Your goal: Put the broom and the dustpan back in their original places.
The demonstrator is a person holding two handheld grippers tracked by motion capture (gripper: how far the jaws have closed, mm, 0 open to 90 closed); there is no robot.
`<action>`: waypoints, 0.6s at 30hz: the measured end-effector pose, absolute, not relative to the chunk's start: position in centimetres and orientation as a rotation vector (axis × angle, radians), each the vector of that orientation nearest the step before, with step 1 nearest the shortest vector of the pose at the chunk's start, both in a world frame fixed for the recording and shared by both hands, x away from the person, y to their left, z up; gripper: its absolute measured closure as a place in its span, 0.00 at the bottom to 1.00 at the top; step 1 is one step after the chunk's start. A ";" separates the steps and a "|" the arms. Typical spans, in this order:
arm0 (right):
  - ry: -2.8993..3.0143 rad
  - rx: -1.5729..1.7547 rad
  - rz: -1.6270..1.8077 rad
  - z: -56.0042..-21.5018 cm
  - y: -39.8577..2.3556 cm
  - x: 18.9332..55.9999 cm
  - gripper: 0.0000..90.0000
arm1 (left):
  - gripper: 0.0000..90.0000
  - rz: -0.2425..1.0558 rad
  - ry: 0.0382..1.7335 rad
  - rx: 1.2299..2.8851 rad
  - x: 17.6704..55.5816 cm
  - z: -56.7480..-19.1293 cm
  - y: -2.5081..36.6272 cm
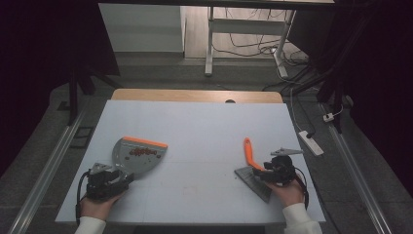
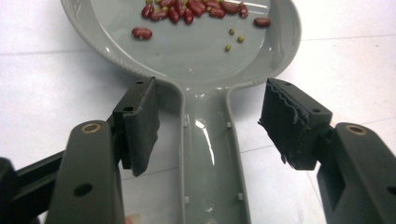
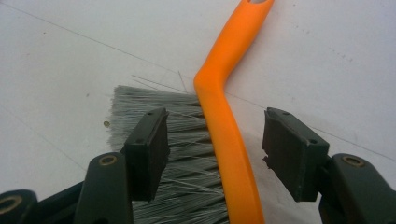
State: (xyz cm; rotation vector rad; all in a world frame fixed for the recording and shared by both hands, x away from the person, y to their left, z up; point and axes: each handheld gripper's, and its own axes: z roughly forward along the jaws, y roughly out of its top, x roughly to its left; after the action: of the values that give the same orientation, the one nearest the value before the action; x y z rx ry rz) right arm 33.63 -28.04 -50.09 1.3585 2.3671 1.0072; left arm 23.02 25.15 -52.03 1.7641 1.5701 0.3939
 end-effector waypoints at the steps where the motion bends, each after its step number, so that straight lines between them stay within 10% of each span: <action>1: 2.367 1.352 1.014 -50.1 -28.1 33.6 0.45 | 0.42 0.397 1.560 1.769 23.0 -51.9 25.1; 18: 2.396 1.176 1.098 -48.7 -26.6 32.1 0.45 | 0.42 0.391 1.322 1.884 22.9 -50.7 24.2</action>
State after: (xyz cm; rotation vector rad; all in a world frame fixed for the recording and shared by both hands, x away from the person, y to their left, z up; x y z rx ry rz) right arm 32.12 -26.59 -48.74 1.1759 2.3957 1.0984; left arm 22.87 24.16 -50.69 1.8839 1.3216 0.3906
